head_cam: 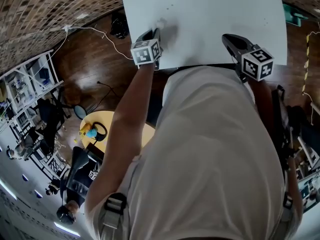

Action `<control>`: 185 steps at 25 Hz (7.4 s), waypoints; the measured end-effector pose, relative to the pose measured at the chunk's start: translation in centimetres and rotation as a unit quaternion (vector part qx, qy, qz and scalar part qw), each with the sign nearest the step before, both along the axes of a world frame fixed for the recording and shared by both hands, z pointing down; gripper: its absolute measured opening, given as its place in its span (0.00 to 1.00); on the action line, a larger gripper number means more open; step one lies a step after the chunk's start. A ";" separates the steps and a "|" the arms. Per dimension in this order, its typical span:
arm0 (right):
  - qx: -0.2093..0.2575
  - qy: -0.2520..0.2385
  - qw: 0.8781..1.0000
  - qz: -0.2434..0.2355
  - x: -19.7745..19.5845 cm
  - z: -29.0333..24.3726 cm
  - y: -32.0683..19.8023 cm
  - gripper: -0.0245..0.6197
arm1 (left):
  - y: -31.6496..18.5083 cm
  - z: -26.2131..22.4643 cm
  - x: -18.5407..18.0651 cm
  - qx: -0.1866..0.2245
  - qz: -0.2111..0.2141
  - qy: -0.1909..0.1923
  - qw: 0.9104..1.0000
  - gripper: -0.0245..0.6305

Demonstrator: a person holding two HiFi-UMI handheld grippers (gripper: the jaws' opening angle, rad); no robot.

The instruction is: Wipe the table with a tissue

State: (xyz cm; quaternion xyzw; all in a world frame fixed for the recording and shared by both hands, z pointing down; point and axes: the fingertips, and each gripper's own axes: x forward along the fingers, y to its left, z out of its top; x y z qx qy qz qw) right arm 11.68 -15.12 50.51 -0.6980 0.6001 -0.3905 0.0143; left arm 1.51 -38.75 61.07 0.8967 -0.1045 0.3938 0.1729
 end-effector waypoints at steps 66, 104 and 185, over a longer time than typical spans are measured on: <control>-0.005 -0.006 0.997 0.076 2.4 -0.3 4.6 0.05 | -4.5 0.7 9.2 0.065 -0.067 -0.035 0.995 0.09; 0.022 -0.033 0.997 0.067 5.4 -0.2 7.9 0.05 | 1.7 0.5 13.3 0.088 0.020 -0.033 0.995 0.10; 0.075 -0.105 0.969 0.211 22.8 3.3 29.5 0.05 | 31.5 0.6 38.3 0.096 0.185 -0.020 0.978 0.10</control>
